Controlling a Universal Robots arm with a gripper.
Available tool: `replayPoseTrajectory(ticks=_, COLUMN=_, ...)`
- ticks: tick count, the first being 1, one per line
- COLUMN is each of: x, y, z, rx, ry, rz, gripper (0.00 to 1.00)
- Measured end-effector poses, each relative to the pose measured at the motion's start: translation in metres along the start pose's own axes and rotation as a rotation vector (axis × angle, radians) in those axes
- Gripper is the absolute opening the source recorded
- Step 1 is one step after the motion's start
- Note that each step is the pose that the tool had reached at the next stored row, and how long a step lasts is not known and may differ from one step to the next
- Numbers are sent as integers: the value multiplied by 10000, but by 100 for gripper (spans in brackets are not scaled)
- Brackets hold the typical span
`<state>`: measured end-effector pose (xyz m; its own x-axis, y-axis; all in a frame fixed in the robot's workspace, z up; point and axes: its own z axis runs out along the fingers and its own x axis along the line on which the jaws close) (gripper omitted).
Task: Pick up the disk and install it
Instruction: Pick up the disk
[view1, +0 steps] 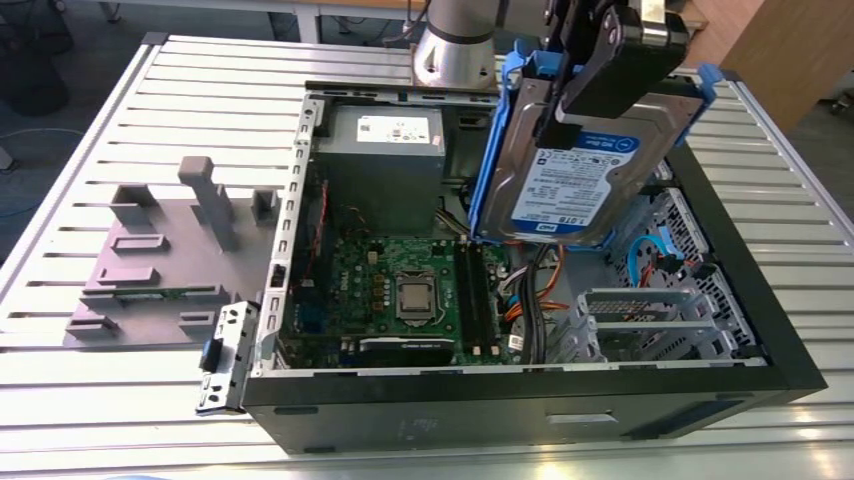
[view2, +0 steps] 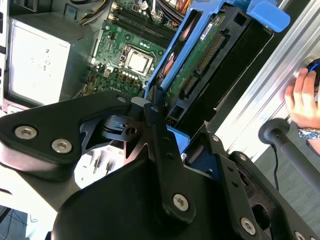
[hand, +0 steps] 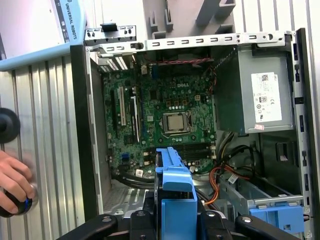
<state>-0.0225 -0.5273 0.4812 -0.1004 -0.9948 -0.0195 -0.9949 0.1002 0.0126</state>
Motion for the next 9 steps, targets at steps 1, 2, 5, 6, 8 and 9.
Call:
replayPoseTrajectory(ticks=1, x=0, y=-3, z=0, rx=0, ry=0, rz=0, gripper=36)
replayPoseTrajectory(ticks=2, x=0, y=-6, z=0, rx=0, ry=0, rz=0, gripper=36)
replayPoseTrajectory(ticks=5, x=-1, y=-16, z=1, rx=0, ry=0, rz=0, gripper=36)
replayPoseTrajectory(ticks=6, x=-2, y=-20, z=1, rx=0, ry=0, rz=0, gripper=36)
replayPoseTrajectory(ticks=8, x=-2, y=-26, z=1, rx=0, ry=0, rz=0, gripper=36)
replayPoseTrajectory(ticks=9, x=-3, y=-30, z=2, rx=0, ry=-1, rz=0, gripper=36)
